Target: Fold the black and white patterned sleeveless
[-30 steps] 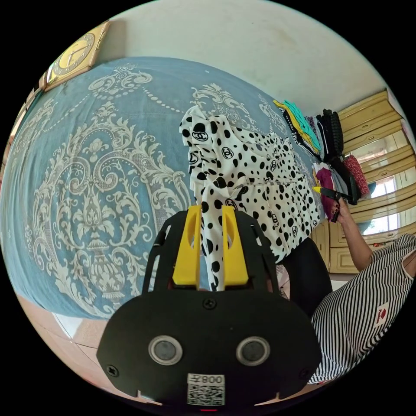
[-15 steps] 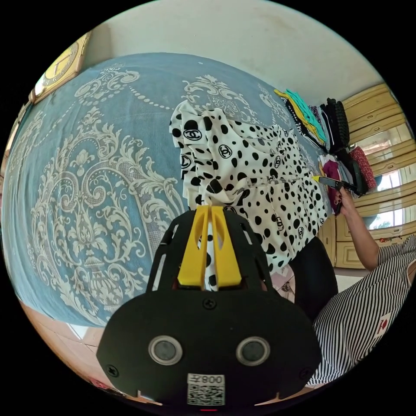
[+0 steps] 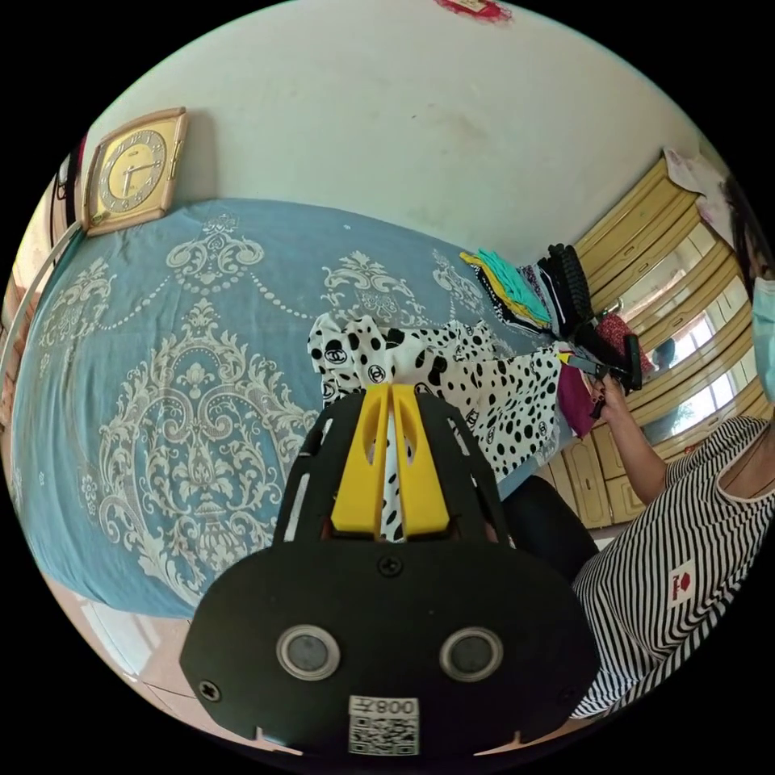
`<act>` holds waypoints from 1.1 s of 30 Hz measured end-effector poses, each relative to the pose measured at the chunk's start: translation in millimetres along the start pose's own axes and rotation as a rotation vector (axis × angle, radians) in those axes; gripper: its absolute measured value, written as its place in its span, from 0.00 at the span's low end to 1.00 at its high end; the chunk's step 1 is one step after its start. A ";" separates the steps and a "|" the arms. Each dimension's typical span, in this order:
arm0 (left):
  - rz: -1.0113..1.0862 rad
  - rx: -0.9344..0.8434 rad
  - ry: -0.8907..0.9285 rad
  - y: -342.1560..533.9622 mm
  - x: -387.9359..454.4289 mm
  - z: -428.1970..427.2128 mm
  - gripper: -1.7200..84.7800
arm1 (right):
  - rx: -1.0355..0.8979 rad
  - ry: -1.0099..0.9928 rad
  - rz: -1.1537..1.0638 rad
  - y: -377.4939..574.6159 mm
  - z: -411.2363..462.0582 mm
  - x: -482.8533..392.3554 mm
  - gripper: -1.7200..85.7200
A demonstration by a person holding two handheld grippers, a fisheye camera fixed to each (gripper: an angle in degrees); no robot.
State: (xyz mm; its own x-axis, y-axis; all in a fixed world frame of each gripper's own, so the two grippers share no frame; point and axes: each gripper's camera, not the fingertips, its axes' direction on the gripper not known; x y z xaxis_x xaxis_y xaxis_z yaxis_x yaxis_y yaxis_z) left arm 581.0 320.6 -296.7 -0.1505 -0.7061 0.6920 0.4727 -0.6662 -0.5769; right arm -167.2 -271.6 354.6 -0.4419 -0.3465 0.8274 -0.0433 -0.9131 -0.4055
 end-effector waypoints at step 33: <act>0.056 -0.051 -0.033 -65.7 87.9 249.9 0.02 | -0.097 -0.113 -0.107 -81.3 129.4 -73.2 0.02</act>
State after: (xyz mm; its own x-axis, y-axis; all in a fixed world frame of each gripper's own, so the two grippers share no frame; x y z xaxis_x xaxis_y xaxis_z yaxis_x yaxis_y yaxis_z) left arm 753.8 362.3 -89.5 -0.0959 -0.7347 0.6716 0.4343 -0.6379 -0.6359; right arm -15.4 -199.8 377.3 -0.3269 -0.2757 0.9040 -0.1735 -0.9227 -0.3442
